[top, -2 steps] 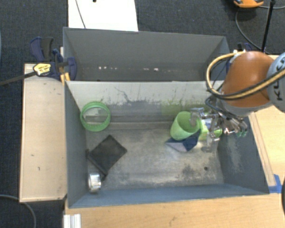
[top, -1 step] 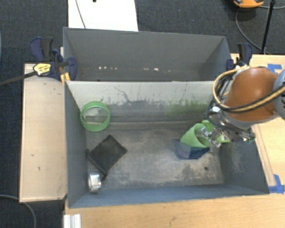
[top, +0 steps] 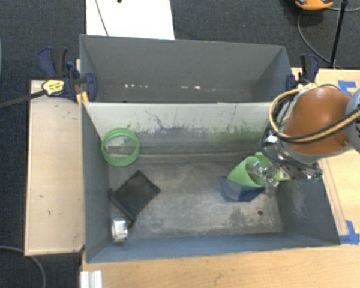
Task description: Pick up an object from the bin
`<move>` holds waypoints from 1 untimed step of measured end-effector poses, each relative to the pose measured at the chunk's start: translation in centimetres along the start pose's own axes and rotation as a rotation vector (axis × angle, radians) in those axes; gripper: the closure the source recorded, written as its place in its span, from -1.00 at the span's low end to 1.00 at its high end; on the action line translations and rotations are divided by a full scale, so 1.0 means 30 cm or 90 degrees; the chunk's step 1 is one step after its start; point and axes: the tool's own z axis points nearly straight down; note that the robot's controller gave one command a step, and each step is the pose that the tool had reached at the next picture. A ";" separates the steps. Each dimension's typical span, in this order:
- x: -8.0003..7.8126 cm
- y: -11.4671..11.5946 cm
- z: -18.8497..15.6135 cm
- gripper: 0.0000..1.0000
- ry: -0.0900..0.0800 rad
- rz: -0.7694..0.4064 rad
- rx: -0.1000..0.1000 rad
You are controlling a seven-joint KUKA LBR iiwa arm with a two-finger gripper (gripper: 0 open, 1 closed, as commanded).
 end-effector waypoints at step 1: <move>-0.001 0.003 -0.013 1.00 0.000 0.001 -0.001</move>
Offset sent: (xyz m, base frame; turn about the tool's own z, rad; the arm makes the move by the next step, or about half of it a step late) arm -0.0001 -0.0001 0.0406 0.0000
